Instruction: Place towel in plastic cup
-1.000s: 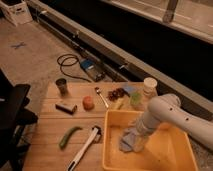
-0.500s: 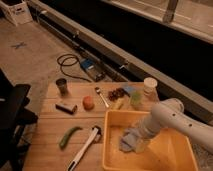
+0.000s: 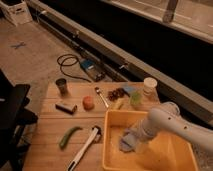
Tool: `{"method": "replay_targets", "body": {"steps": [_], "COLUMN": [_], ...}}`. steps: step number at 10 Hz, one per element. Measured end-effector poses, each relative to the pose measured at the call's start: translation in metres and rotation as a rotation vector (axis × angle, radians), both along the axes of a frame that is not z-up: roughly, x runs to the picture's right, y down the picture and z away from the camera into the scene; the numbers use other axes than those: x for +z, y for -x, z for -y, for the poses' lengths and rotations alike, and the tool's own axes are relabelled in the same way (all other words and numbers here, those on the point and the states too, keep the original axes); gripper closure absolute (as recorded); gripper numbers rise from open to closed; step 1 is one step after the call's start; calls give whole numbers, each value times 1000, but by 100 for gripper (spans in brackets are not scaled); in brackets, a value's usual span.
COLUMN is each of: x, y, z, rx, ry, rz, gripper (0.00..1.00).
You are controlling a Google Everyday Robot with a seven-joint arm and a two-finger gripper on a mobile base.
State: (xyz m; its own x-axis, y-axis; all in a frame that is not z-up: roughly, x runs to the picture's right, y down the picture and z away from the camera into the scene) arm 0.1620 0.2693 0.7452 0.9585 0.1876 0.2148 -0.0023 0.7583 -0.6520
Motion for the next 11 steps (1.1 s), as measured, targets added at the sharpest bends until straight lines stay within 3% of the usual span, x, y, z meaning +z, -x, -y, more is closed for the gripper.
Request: {"method": "replay_targets", "body": {"steps": [5,11], "x": [21,19], "y": [-1,1], "z": [-19,-25], "rx": [17,19], "ry": [35,14], "rz": [7,23], "gripper": [27,84]}}
